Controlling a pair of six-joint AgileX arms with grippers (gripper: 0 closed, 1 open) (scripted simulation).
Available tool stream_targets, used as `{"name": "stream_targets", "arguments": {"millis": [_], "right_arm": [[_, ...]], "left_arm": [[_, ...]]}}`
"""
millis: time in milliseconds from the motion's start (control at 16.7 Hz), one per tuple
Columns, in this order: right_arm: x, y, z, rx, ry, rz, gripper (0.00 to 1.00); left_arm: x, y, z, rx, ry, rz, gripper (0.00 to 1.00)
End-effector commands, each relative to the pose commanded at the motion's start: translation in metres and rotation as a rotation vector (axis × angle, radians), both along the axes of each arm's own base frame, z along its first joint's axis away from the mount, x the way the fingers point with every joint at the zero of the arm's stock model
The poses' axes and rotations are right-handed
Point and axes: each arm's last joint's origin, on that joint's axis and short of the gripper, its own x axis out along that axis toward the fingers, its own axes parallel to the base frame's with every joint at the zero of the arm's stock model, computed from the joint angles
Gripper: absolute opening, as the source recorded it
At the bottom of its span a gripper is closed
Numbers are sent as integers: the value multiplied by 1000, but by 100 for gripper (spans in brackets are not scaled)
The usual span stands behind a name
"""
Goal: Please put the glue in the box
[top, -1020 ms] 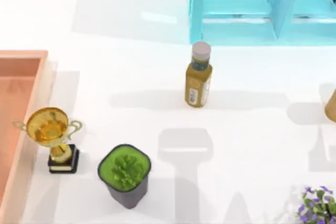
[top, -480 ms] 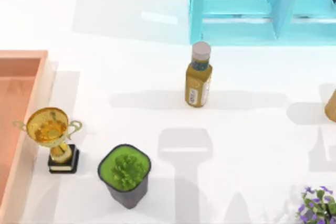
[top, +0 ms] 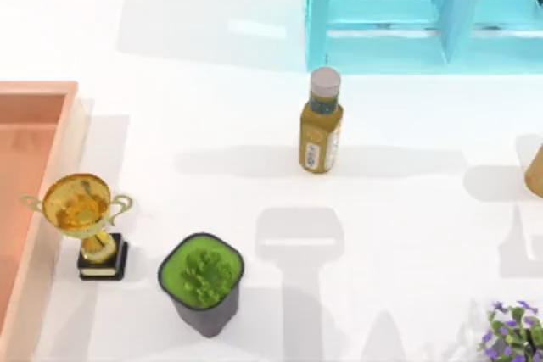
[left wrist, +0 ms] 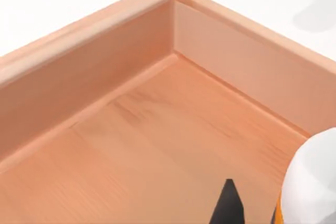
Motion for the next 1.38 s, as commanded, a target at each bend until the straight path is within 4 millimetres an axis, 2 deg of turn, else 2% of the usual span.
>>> {"name": "stream_targets", "arguments": {"millis": [600, 780, 1020, 1380], "right_arm": [[0, 0, 0, 0, 0, 0, 100], [0, 0, 0, 0, 0, 0, 100], [0, 0, 0, 0, 0, 0, 100], [0, 0, 0, 0, 0, 0, 100]], "left_arm": [[23, -19, -21, 15, -20, 15, 0], [25, -27, -26, -1, -13, 5, 0], [25, -27, -26, -1, -13, 5, 0], [25, -27, -26, -1, -13, 5, 45]]}}
